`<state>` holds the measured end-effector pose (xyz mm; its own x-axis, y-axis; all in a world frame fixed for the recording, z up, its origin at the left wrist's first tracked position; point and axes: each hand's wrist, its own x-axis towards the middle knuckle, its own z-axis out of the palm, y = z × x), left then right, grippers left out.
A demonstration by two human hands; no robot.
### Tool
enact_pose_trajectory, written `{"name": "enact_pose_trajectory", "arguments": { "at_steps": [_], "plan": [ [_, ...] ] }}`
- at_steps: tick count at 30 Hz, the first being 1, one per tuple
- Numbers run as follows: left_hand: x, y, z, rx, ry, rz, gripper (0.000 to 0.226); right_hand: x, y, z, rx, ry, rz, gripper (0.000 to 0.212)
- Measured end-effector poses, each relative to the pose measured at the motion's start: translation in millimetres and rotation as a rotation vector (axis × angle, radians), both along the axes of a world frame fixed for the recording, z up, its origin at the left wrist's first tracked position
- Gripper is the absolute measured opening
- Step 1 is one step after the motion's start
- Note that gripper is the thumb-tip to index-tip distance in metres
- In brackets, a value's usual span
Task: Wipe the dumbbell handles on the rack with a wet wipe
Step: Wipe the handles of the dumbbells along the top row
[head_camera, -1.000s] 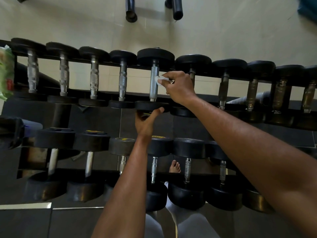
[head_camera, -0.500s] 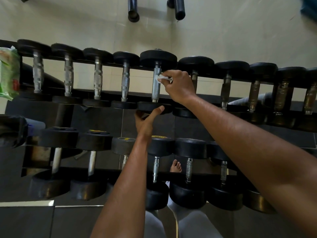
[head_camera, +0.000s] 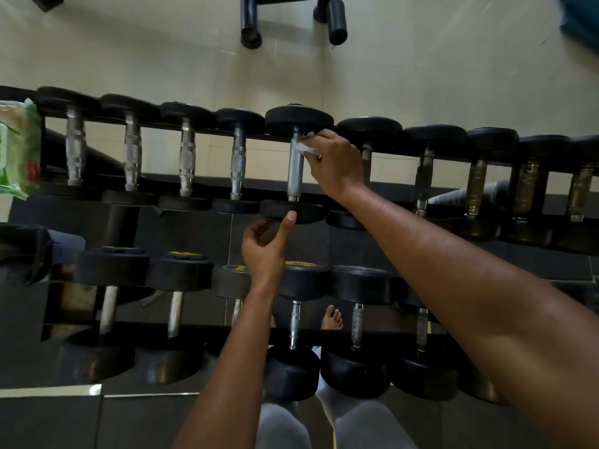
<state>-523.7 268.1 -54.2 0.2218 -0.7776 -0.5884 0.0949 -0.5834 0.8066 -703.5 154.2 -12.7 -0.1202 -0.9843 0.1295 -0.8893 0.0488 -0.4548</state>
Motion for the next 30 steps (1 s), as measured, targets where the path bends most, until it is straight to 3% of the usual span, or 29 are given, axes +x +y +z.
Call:
{"name": "enact_pose_trajectory", "arguments": {
  "at_steps": [7,13,16,19,23,26,30],
  "plan": [
    [9,-7,15,-0.327,-0.347,-0.162,0.065,-2,28,-9,0.224,-0.073,0.088,0.027],
    [24,-19,15,-0.373,-0.396,-0.267,0.054,-1,40,-2,0.482,-0.238,0.080,0.021],
    [28,-22,14,-0.356,-0.410,-0.282,0.053,-3,32,0,0.499,-0.502,-0.131,0.026],
    [31,-25,14,-0.352,-0.417,-0.305,0.054,-2,15,-1,0.429,-0.955,-0.507,0.027],
    [32,-27,14,-0.350,-0.418,-0.331,0.053,8,-20,-1,0.343,-1.333,-0.729,0.018],
    [32,-27,14,-0.351,-0.414,-0.335,0.053,13,-28,-4,0.311,-1.392,-0.817,0.020],
    [31,-30,15,-0.348,-0.398,-0.345,0.054,8,-21,-2,0.378,-1.317,-0.730,0.021]
  ]
}}
